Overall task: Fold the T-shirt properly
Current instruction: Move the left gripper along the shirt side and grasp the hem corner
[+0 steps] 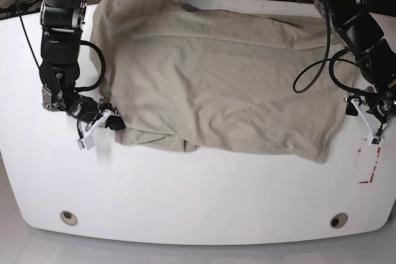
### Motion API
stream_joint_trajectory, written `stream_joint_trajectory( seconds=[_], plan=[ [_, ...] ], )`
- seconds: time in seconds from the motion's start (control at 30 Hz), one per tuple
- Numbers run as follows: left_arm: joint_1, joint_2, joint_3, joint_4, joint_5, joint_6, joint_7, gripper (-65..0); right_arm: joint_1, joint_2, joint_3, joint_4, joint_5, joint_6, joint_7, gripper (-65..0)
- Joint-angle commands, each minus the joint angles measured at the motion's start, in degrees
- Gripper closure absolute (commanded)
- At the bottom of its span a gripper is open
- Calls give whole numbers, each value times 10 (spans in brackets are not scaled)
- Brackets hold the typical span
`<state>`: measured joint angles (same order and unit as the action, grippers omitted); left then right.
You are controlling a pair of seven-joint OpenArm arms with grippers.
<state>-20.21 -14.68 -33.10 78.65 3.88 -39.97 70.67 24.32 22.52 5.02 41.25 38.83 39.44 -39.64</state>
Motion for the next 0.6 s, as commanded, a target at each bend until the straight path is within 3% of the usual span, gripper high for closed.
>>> stream_joint_trajectory(
  seconds=[0.0,0.2,0.57],
  plan=[
    [-25,-12,-3,-21,-18,0,-7,-589,14,9,4,9,8,6,6,-2],
    [-51,-15,-2,-92,-83,0,-15,-600,13,9,4,9,8,6,6,-2],
    [-85,-12,0,-233,-93,0,-102,-600,13,9,5,9,9,6,6,-2]
  ],
)
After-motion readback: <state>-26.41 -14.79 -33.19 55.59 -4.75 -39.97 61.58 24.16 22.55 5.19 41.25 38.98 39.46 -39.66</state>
